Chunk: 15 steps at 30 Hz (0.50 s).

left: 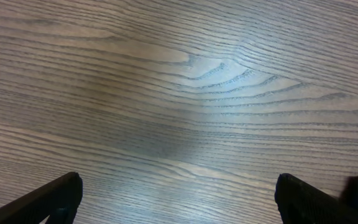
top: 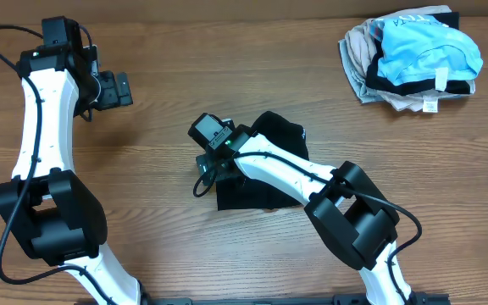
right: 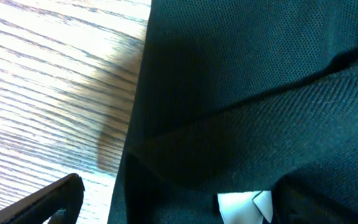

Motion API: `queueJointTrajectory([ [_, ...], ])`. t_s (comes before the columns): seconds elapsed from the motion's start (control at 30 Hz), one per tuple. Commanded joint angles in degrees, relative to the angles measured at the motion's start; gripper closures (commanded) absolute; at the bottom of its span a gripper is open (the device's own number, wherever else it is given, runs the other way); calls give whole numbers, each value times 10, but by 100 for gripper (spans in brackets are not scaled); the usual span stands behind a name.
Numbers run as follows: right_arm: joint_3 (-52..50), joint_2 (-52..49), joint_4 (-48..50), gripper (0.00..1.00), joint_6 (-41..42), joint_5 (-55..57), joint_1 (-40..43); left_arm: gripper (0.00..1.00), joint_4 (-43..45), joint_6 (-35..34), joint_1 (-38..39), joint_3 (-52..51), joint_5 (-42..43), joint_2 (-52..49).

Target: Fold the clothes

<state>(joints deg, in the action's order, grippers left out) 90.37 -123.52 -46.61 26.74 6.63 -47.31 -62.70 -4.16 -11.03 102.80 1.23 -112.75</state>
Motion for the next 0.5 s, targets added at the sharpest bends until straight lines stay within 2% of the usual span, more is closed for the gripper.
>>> queueJointTrajectory([
  [0.0, -2, -35, 2, 0, 5, -22, -2, 0, 0, -6, -2, 4, -2, -5],
  [0.03, -2, -35, 0, 1, 5, -22, -2, 0, 0, -6, -2, 3, -2, -8],
  [0.13, -2, -35, -6, 25, 3, -19, -2, 0, 0, -6, -2, 3, -2, -14],
  [0.2, -1, -35, -17, 33, 3, -3, -2, 0, 0, -6, -2, 3, -2, -18],
  [0.47, 16, -35, -75, 35, -52, 114, 0, 0, 0, -5, -2, 3, -2, -24],
])
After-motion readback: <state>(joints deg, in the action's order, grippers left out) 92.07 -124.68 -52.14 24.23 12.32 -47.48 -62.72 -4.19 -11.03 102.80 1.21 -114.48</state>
